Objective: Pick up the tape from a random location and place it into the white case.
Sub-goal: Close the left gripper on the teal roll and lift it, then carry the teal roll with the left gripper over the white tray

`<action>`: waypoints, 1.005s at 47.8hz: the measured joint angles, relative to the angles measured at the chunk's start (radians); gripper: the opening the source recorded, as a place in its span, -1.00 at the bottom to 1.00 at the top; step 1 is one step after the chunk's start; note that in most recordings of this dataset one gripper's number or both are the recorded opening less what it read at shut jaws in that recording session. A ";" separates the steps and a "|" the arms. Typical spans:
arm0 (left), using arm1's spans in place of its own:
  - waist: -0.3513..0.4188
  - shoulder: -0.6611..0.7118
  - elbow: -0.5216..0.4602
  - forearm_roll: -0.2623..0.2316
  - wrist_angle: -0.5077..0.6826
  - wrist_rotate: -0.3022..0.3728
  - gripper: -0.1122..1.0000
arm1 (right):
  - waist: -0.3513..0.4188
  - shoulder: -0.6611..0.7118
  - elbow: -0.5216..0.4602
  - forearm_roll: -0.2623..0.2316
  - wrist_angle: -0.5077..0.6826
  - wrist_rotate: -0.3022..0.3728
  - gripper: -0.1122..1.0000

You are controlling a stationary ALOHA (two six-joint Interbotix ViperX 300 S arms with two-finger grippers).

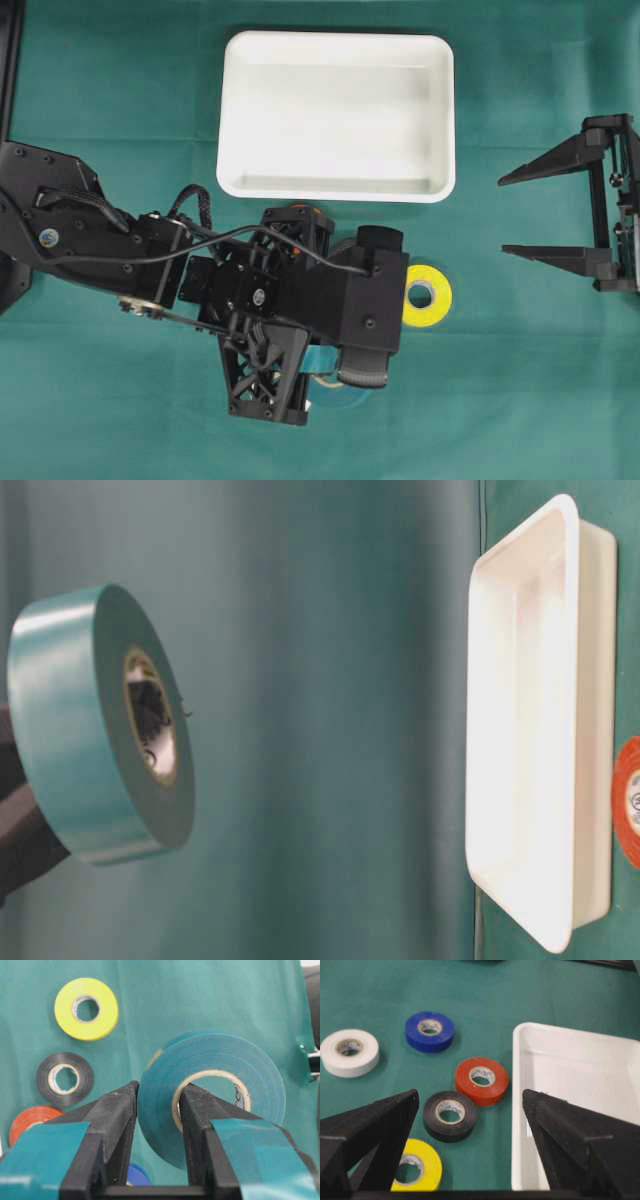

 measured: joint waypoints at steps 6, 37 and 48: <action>0.000 0.000 0.000 0.000 0.000 0.000 -0.44 | 0.000 0.000 0.000 0.000 0.002 0.002 0.85; 0.144 -0.008 0.002 0.000 0.000 0.005 -0.44 | 0.000 0.000 0.000 0.000 0.009 0.002 0.85; 0.250 -0.008 0.006 0.000 0.000 0.008 -0.44 | 0.000 0.000 0.000 0.000 0.011 0.000 0.85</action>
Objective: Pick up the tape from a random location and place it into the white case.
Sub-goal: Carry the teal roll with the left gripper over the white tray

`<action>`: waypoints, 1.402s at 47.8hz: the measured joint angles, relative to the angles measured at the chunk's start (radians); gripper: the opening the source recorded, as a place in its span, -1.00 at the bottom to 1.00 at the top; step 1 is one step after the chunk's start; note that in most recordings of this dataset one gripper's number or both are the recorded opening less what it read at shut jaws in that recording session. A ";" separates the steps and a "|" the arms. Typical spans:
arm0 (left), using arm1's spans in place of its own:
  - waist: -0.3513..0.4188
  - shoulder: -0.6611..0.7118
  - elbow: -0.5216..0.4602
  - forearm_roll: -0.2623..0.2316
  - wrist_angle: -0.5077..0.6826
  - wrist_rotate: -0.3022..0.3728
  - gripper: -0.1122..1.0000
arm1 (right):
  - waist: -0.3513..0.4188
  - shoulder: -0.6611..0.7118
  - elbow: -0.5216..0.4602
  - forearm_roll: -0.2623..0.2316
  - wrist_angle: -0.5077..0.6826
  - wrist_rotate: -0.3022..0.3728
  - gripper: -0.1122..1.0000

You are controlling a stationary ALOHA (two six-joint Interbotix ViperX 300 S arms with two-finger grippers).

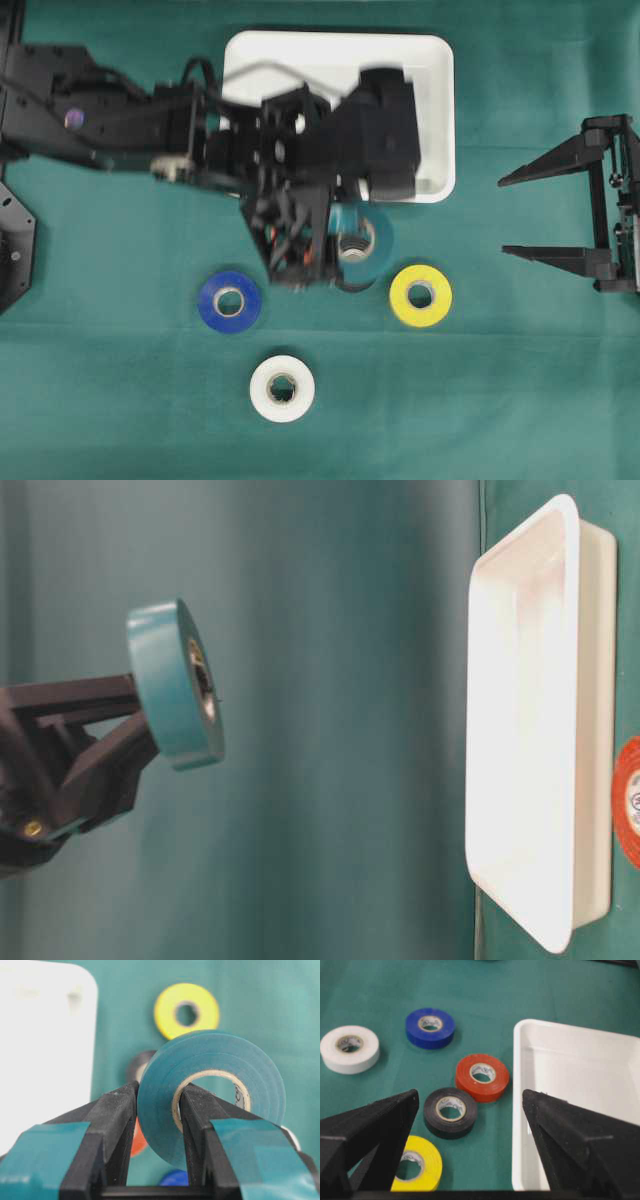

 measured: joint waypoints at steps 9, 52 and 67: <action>0.095 -0.002 0.008 0.000 0.000 0.000 -0.44 | 0.000 0.000 0.000 -0.002 0.005 -0.002 0.85; 0.333 0.000 0.011 0.000 -0.003 0.066 -0.44 | 0.000 0.000 0.000 -0.003 0.008 0.000 0.85; 0.333 0.034 0.012 0.000 -0.017 0.067 -0.44 | 0.000 0.000 0.000 -0.002 0.008 0.000 0.85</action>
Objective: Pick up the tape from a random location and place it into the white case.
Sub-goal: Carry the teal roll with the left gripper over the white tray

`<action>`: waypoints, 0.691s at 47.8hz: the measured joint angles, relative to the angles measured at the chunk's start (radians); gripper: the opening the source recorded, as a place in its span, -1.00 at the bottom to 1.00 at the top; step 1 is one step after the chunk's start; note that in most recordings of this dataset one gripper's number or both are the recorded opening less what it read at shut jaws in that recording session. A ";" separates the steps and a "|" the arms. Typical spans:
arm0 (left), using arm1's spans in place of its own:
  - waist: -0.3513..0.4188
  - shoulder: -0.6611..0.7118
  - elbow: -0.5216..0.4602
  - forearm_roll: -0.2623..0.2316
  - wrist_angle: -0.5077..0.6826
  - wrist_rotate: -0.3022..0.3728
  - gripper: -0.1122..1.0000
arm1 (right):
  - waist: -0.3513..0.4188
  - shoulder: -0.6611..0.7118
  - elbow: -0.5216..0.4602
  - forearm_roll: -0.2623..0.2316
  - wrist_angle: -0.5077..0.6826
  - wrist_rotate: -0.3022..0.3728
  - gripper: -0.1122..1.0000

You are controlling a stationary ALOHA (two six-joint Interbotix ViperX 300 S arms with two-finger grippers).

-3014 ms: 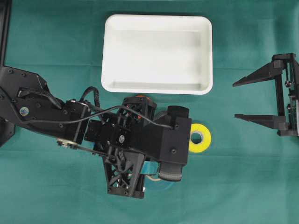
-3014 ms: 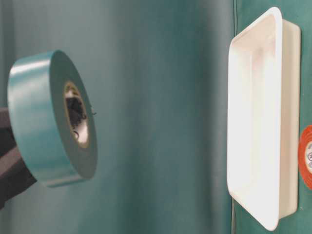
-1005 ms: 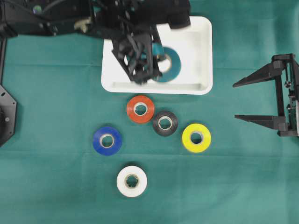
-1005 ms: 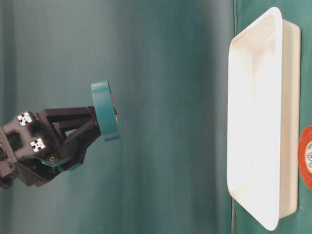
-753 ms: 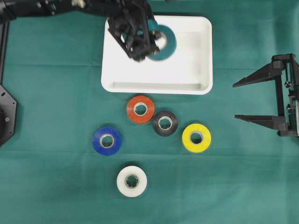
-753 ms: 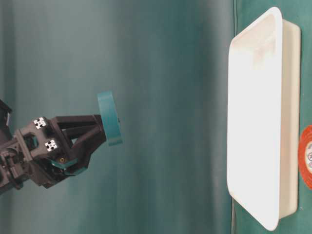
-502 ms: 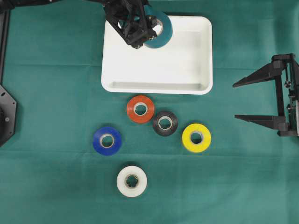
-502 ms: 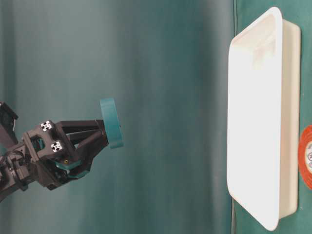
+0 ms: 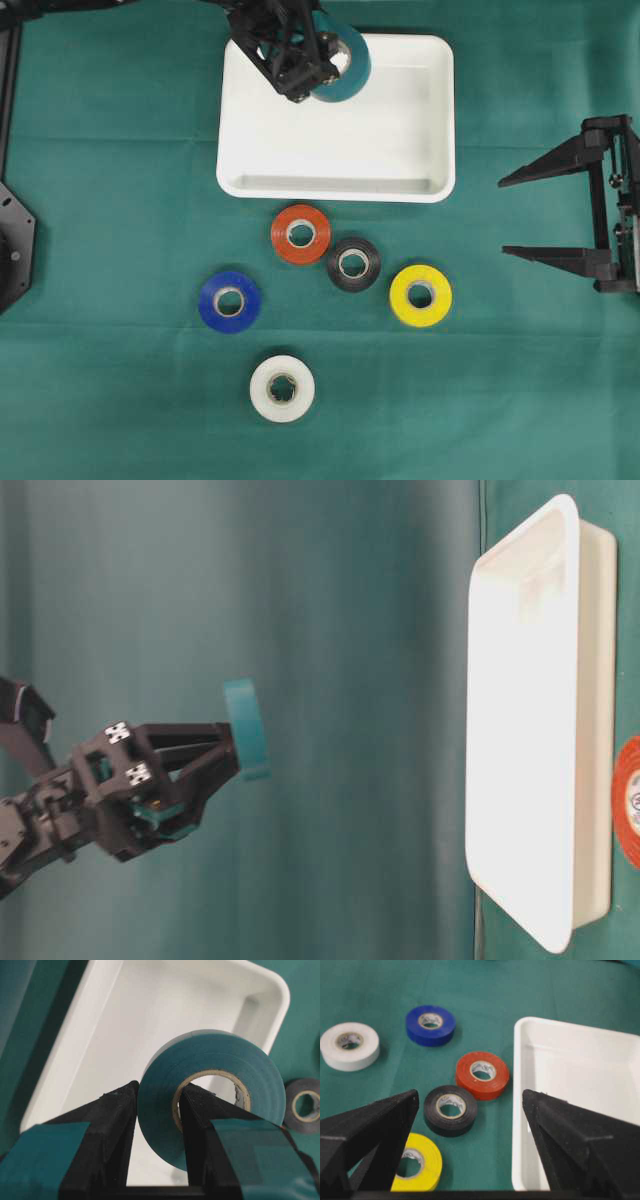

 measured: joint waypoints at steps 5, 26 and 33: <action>0.000 0.017 0.000 0.000 -0.008 0.000 -0.44 | 0.000 0.000 0.000 -0.002 0.000 0.000 0.85; 0.000 0.035 -0.002 0.000 -0.014 0.000 -0.44 | 0.000 -0.002 0.000 -0.002 0.000 0.000 0.85; 0.000 0.035 0.000 0.000 -0.015 0.002 -0.44 | 0.000 0.000 0.000 -0.002 0.000 0.000 0.85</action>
